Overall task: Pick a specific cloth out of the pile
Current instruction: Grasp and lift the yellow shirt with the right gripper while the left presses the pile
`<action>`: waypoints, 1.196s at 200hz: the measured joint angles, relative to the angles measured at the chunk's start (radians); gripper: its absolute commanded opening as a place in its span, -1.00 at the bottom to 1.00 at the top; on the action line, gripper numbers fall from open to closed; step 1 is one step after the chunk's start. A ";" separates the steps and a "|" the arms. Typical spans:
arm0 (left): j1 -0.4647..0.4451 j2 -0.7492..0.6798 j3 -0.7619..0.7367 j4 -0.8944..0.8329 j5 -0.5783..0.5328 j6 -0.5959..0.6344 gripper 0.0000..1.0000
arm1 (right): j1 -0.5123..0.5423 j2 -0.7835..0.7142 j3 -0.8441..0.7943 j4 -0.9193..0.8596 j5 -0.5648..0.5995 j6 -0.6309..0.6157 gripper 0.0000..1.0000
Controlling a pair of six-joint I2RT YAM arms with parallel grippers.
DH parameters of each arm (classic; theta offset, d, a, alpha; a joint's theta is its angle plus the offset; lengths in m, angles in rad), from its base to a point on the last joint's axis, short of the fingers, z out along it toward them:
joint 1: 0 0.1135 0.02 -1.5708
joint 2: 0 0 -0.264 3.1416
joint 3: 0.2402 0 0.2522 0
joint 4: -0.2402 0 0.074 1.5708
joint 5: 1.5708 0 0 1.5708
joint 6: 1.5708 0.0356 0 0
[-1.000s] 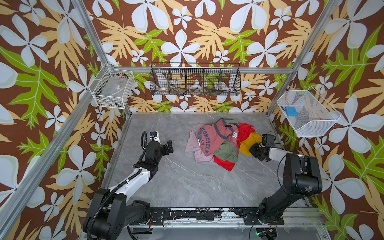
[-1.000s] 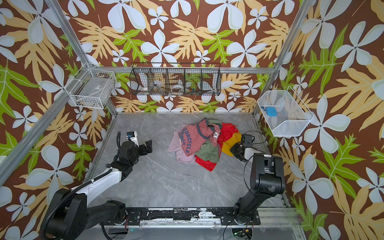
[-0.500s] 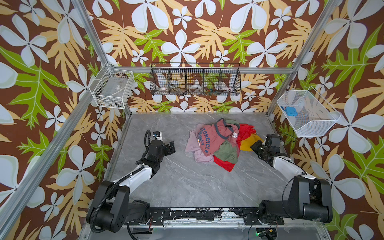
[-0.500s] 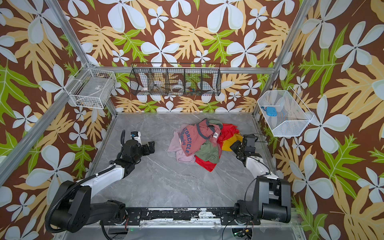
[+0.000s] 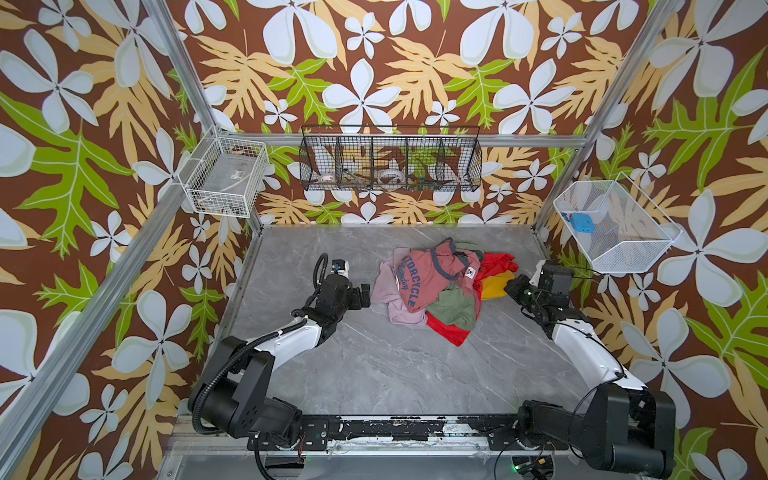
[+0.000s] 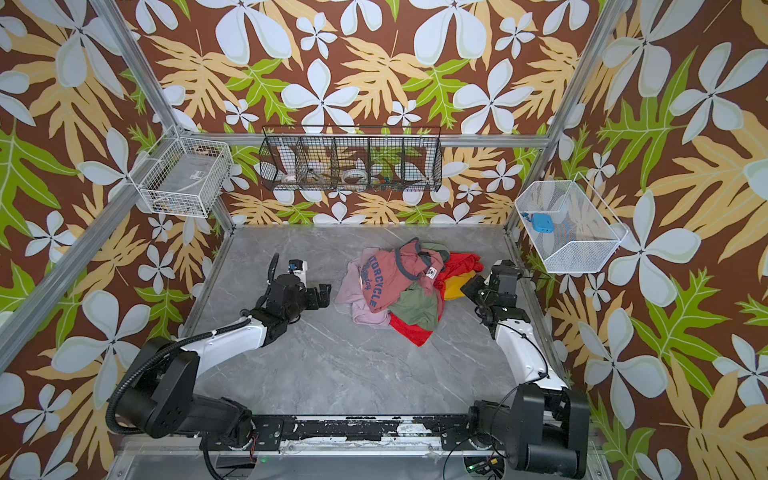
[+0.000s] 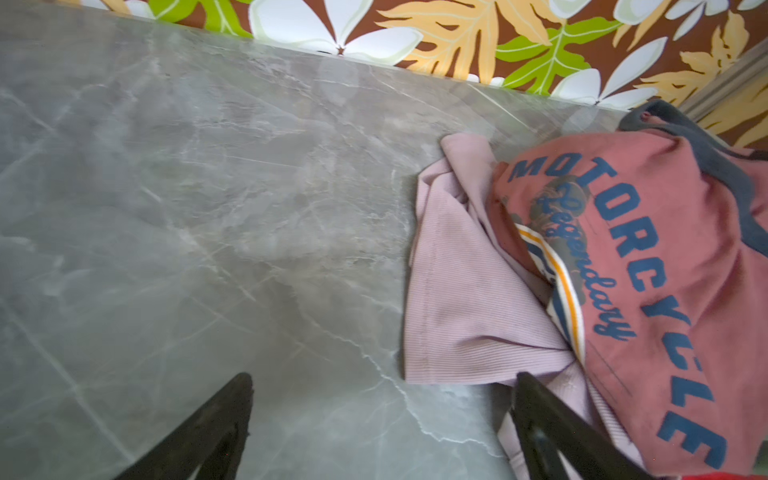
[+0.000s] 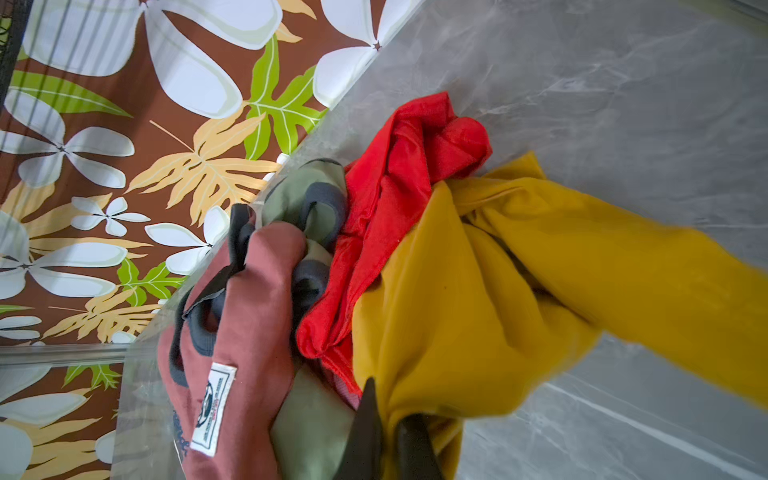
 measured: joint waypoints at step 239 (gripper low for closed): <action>-0.257 0.490 0.496 -0.236 0.029 -0.088 0.92 | 0.044 -0.035 0.238 0.018 -0.261 0.072 -1.00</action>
